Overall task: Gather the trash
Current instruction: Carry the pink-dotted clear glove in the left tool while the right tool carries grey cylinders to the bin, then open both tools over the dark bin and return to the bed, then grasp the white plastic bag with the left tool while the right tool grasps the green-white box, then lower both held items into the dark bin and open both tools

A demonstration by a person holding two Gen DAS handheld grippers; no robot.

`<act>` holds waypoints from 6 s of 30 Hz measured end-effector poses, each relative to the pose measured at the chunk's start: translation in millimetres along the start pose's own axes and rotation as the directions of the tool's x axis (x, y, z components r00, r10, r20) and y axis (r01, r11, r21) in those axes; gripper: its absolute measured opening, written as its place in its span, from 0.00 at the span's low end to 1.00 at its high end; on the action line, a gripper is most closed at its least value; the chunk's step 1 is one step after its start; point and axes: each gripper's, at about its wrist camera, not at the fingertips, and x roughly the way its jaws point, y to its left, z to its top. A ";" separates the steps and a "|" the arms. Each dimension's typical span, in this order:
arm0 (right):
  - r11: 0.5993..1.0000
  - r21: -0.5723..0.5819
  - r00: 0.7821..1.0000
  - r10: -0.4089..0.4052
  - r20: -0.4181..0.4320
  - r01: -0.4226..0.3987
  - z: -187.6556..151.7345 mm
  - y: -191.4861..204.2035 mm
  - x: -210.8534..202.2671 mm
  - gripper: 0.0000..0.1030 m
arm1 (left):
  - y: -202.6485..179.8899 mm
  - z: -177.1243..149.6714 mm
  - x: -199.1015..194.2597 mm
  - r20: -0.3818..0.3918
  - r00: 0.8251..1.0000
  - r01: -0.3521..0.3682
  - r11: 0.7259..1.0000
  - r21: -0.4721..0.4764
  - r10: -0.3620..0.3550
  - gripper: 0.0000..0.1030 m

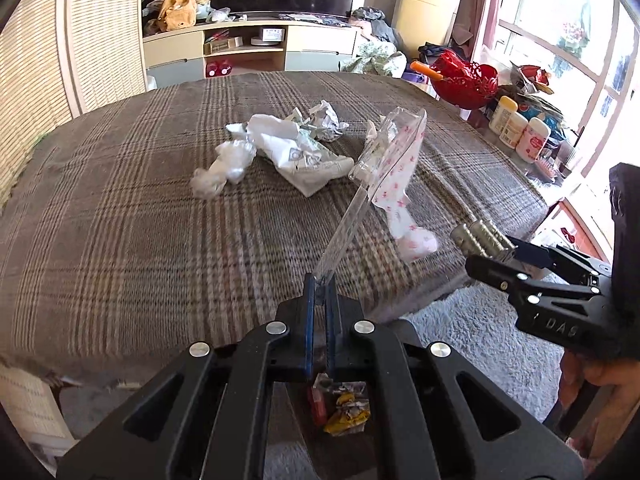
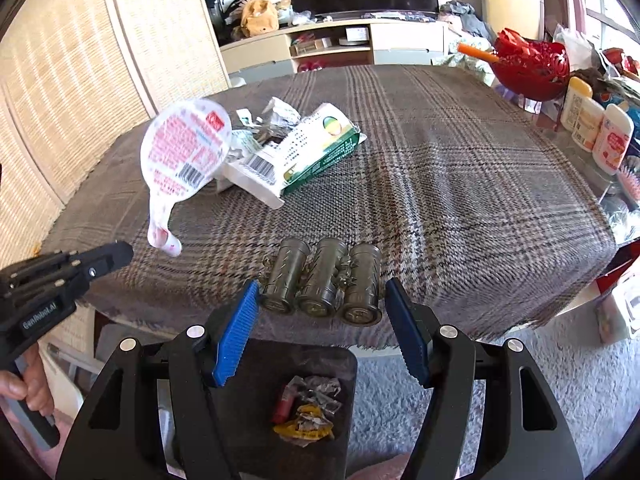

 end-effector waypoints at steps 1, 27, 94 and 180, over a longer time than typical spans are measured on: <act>1.000 -0.001 1.000 0.000 0.003 0.000 -1.3 0.9 -3.2 0.64 | -1.1 -2.7 -3.9 0.003 1.000 0.001 1.000 -0.004 -0.001 0.03; 0.998 0.025 0.979 0.053 -0.198 -0.049 -105.9 5.8 1.7 0.64 | -30.0 -138.2 9.2 -0.200 0.980 0.006 0.998 -0.065 -0.019 0.03; 0.992 0.122 0.998 -0.043 0.052 0.036 83.0 -23.2 20.1 0.92 | 66.4 47.9 13.8 0.000 0.985 -0.171 0.977 -0.126 0.172 0.69; 0.998 0.053 0.984 0.027 -0.178 -0.018 -97.4 11.2 10.3 0.25 | -35.9 -141.6 28.0 -0.230 0.972 0.037 0.997 -0.072 -0.053 0.24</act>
